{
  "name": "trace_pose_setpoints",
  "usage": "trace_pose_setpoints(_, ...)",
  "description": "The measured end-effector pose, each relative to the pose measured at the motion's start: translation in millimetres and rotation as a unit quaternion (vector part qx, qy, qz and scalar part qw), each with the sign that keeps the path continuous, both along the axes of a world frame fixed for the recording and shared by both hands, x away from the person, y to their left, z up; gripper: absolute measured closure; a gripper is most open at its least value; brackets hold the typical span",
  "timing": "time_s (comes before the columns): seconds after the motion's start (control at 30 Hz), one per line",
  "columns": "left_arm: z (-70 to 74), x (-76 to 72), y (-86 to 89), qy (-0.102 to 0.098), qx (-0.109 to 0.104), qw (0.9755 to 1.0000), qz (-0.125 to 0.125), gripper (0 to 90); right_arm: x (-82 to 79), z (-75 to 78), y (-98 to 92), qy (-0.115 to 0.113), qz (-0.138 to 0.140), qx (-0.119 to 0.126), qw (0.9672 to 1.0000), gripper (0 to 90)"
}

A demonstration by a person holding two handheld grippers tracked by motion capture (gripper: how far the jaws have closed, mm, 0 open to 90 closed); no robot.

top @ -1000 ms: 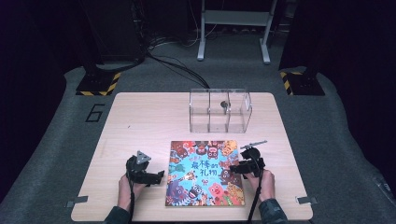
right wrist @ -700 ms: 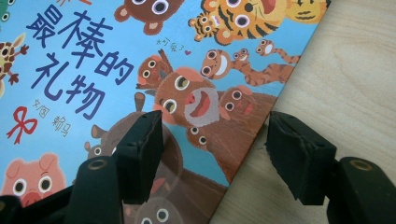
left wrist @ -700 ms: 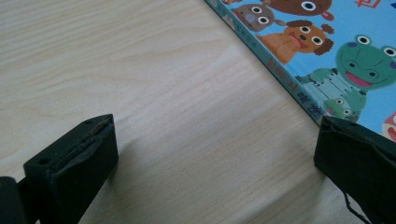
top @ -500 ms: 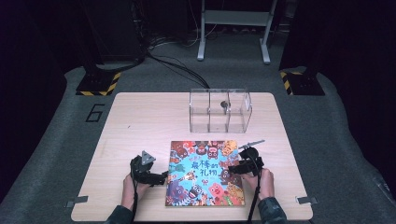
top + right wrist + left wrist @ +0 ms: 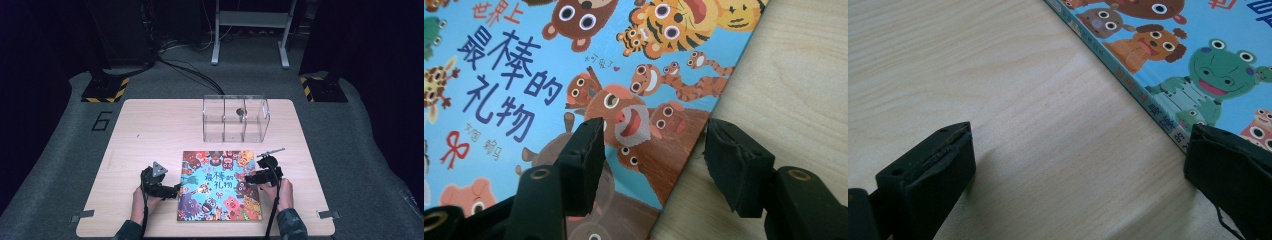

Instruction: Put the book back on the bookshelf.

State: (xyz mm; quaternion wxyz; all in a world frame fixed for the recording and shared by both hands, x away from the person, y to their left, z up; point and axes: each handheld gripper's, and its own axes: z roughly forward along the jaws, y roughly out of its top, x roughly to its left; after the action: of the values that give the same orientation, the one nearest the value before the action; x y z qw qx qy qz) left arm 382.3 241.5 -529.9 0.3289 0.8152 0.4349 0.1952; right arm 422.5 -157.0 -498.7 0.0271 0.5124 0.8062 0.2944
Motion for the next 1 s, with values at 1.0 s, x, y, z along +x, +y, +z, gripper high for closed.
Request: trace_pose_setpoints(1.0, 0.3, -0.2, 0.9, -0.003, -0.002, 1.0000, 0.005, 2.4, -0.9, 1.1, -16.7, 0.017, -0.019, 0.090, 0.9956, 43.0)
